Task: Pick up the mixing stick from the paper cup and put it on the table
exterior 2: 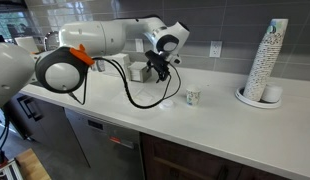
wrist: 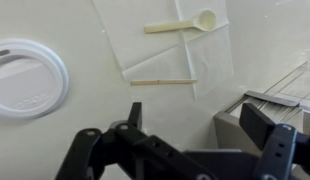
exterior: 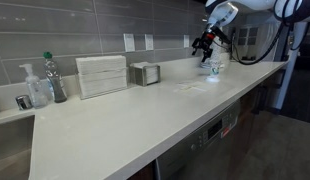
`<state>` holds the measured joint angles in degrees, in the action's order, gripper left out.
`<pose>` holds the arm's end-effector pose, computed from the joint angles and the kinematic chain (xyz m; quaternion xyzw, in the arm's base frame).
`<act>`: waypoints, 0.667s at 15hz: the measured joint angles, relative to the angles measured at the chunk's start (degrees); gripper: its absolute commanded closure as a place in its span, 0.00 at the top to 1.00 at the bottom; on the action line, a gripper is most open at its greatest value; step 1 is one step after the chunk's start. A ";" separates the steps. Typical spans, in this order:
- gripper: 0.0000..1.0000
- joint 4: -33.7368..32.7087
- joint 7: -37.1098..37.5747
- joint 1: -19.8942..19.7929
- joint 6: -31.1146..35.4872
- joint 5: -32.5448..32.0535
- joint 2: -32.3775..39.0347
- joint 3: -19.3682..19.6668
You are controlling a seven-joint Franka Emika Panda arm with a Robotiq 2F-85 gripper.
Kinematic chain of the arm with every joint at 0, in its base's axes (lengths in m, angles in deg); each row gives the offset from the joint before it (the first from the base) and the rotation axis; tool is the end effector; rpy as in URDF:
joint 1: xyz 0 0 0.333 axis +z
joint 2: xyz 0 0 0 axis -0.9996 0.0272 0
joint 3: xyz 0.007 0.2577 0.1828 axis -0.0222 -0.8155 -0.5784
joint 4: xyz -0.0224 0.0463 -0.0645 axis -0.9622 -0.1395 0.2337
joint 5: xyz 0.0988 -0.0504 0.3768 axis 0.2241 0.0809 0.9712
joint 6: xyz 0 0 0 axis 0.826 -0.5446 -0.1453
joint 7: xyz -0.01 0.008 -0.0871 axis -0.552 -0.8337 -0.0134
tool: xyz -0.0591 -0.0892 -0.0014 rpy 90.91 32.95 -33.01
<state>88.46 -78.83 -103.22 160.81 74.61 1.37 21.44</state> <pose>0.7490 -0.1633 0.3924 -0.9623 0.0277 0.0215 0.2698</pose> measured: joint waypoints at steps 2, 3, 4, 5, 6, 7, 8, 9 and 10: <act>1.00 0.23 0.04 1.00 1.06 -3.43 -2.18 2.67; 1.00 0.47 -0.03 1.39 1.85 -5.17 -2.99 4.00; 1.00 0.84 -0.23 1.77 2.81 -6.96 -3.76 5.34; 1.00 1.61 -0.63 2.17 3.71 -8.67 -4.68 6.60; 1.00 2.59 -1.17 2.55 4.15 -10.12 -5.70 7.65; 1.00 3.81 -1.91 2.97 4.32 -11.54 -6.91 8.58; 1.00 5.30 -2.90 3.49 4.57 -13.06 -8.34 9.50; 1.00 7.01 -4.04 4.06 4.72 -14.51 -9.95 10.27; 1.00 8.92 -5.31 4.71 4.84 -15.87 -11.71 10.92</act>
<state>97.39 -84.14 -98.51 165.65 58.73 -10.35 32.35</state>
